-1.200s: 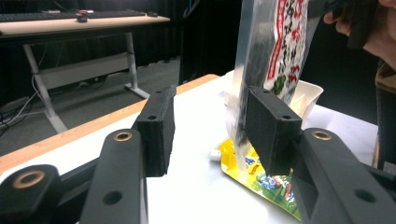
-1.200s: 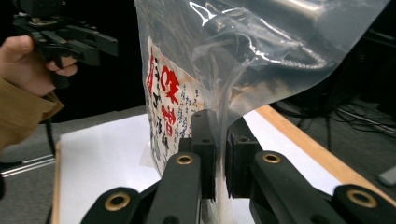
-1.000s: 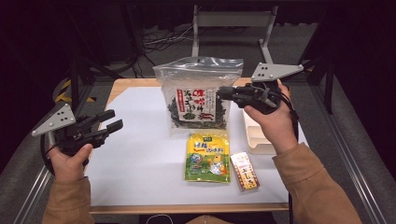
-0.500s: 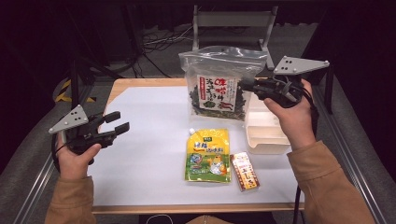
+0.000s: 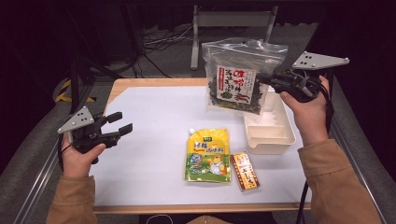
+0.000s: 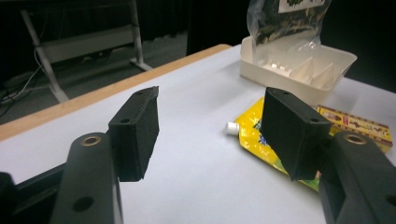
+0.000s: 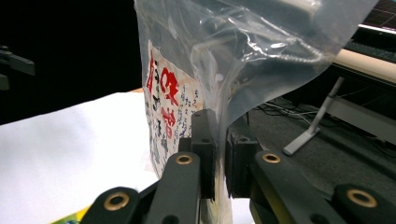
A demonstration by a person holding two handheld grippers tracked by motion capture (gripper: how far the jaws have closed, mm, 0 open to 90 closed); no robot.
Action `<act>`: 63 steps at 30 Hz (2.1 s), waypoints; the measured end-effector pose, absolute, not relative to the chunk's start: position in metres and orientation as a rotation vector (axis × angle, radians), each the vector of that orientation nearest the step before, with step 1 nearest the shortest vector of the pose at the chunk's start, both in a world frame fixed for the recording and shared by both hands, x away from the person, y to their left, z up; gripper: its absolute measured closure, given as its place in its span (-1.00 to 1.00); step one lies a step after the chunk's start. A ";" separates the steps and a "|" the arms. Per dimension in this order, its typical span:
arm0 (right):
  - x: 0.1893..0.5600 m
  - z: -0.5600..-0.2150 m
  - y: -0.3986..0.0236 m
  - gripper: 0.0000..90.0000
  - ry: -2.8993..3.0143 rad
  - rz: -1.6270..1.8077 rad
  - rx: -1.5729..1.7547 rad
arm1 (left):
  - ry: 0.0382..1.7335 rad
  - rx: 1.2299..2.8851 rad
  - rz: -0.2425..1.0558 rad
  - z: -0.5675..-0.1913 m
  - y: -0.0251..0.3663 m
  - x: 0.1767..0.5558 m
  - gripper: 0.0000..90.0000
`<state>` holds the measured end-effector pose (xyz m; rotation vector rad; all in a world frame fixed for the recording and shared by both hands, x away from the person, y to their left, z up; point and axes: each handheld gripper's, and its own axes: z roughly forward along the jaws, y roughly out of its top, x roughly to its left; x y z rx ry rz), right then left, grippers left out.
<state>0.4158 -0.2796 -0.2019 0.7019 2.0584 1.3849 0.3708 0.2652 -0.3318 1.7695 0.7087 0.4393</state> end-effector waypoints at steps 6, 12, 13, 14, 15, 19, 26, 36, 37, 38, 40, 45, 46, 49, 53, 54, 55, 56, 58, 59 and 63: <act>0.420 -0.206 -0.293 0.88 2.044 1.364 0.719 | 0.713 1.785 0.442 -0.335 0.265 0.374 -0.21; 0.421 -0.206 -0.305 0.88 2.033 1.347 0.716 | 0.721 1.801 0.443 -0.337 0.263 0.375 -0.24; 0.421 -0.206 -0.307 0.88 2.030 1.342 0.716 | 0.720 1.804 0.445 -0.337 0.263 0.375 -0.24; 0.422 -0.206 -0.309 0.88 2.028 1.338 0.717 | 0.720 1.805 0.447 -0.337 0.264 0.375 -0.24; 0.422 -0.207 -0.311 0.88 2.025 1.335 0.720 | 0.723 1.801 0.442 -0.337 0.263 0.375 -0.25; 0.424 -0.209 -0.320 0.88 2.017 1.322 0.736 | 0.730 1.801 0.439 -0.338 0.264 0.375 -0.27; 0.427 -0.214 -0.331 0.88 2.001 1.308 0.778 | 0.734 1.809 0.434 -0.339 0.263 0.375 -0.28; 0.437 -0.228 -0.347 0.88 1.982 1.265 0.838 | 0.738 1.820 0.425 -0.343 0.257 0.379 -0.32; 0.438 -0.230 -0.349 0.88 1.980 1.263 0.848 | 0.735 1.821 0.427 -0.343 0.256 0.379 -0.31; 0.439 -0.231 -0.351 0.88 1.976 1.261 0.853 | 0.739 1.821 0.432 -0.344 0.256 0.380 -0.31; 0.441 -0.235 -0.355 0.88 1.969 1.257 0.875 | 0.749 1.805 0.434 -0.347 0.256 0.380 -0.28; 0.446 -0.245 -0.361 0.88 1.957 1.211 0.924 | 0.755 1.787 0.437 -0.352 0.252 0.381 -0.24; 0.446 -0.247 -0.362 0.88 1.952 1.211 0.932 | 0.753 1.790 0.437 -0.352 0.251 0.381 -0.25; 0.447 -0.250 -0.366 0.88 1.936 1.222 0.951 | 0.753 1.799 0.430 -0.353 0.249 0.382 -0.28; 0.448 -0.252 -0.366 0.88 1.934 1.217 0.965 | 0.752 1.825 0.424 -0.355 0.244 0.383 -0.35; 0.448 -0.252 -0.366 0.88 1.933 1.213 0.966 | 0.754 1.826 0.421 -0.355 0.243 0.384 -0.38; 0.448 -0.253 -0.366 0.88 1.931 1.212 0.969 | 0.753 1.833 0.421 -0.356 0.242 0.384 -0.39; 0.448 -0.253 -0.366 0.88 1.932 1.210 0.970 | 0.753 1.836 0.420 -0.356 0.241 0.384 -0.40; 0.448 -0.254 -0.365 0.88 1.928 1.206 0.974 | 0.750 1.847 0.418 -0.357 0.238 0.384 -0.42; 0.448 -0.254 -0.364 0.88 1.923 1.201 0.984 | 0.748 1.844 0.417 -0.358 0.237 0.384 -0.44; 0.447 -0.255 -0.363 0.88 1.905 1.172 1.018 | 0.744 1.836 0.429 -0.362 0.233 0.384 -0.48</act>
